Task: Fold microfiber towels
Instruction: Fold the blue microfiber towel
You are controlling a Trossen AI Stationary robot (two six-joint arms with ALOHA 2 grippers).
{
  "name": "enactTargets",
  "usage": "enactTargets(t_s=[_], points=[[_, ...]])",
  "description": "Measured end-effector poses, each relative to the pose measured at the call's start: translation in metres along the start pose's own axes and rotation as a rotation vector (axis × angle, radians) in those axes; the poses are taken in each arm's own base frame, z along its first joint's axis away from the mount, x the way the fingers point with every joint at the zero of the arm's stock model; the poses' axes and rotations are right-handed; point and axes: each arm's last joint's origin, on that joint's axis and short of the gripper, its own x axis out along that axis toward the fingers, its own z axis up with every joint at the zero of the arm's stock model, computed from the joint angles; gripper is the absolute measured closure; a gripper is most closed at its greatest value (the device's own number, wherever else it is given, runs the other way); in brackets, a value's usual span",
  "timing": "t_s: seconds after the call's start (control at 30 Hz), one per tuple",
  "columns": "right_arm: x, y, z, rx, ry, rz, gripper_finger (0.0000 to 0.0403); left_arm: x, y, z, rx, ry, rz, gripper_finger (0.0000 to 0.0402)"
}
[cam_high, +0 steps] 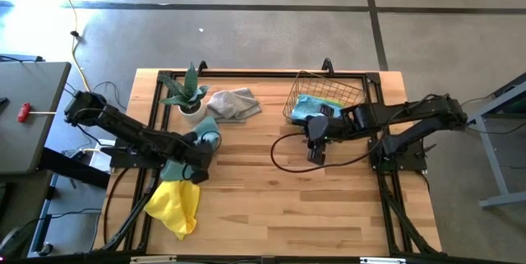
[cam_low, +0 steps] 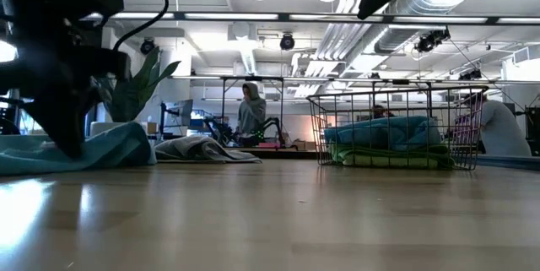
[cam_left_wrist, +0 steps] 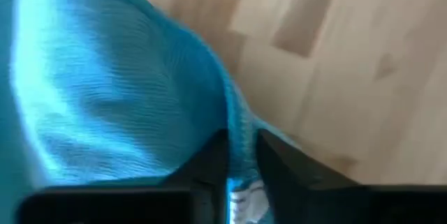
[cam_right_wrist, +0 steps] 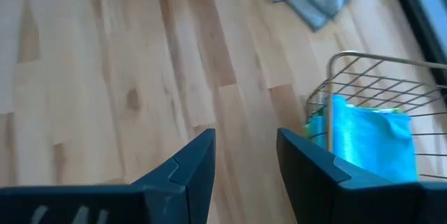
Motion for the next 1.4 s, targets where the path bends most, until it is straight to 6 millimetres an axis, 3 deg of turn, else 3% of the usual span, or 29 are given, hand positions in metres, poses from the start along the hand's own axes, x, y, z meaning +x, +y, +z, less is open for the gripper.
enactTargets(t_s=[0.1, 0.23, 0.37, 0.5, 0.67, 0.87, 1.13, 1.4], points=[[0.000, -0.001, 0.000, -0.001, -0.012, -0.040, 0.0258, -0.008, -0.009, 0.009, -0.013, -0.043, -0.057, 0.0390], [0.001, 0.001, 0.000, -0.042, -0.017, -0.056, 0.0258, -0.031, -0.026, 0.030, -0.002, -0.122, -0.186, 0.0389], [0.009, 0.017, 0.005, -0.157, -0.066, -0.066, 0.0263, -0.060, -0.044, 0.048, 0.060, -0.193, -0.308, 0.0398], [0.030, 0.042, 0.017, -0.276, -0.159, -0.025, 0.0268, -0.089, -0.059, 0.060, 0.151, -0.269, -0.386, 0.0399], [0.071, 0.071, 0.031, -0.372, -0.257, -0.018, 0.0269, -0.112, -0.067, 0.068, 0.207, -0.332, -0.427, 0.0400], [0.117, 0.099, 0.040, -0.408, -0.364, 0.022, 0.0270, -0.114, -0.063, 0.071, 0.223, -0.332, -0.399, 0.0401], [0.141, 0.130, 0.046, -0.343, -0.567, 0.044, 0.0270, -0.110, -0.051, 0.077, 0.234, -0.318, -0.348, 0.0401], [0.167, 0.137, 0.049, -0.237, -0.683, -0.052, 0.0270, -0.108, -0.045, 0.083, 0.262, -0.334, -0.326, 0.0401]])
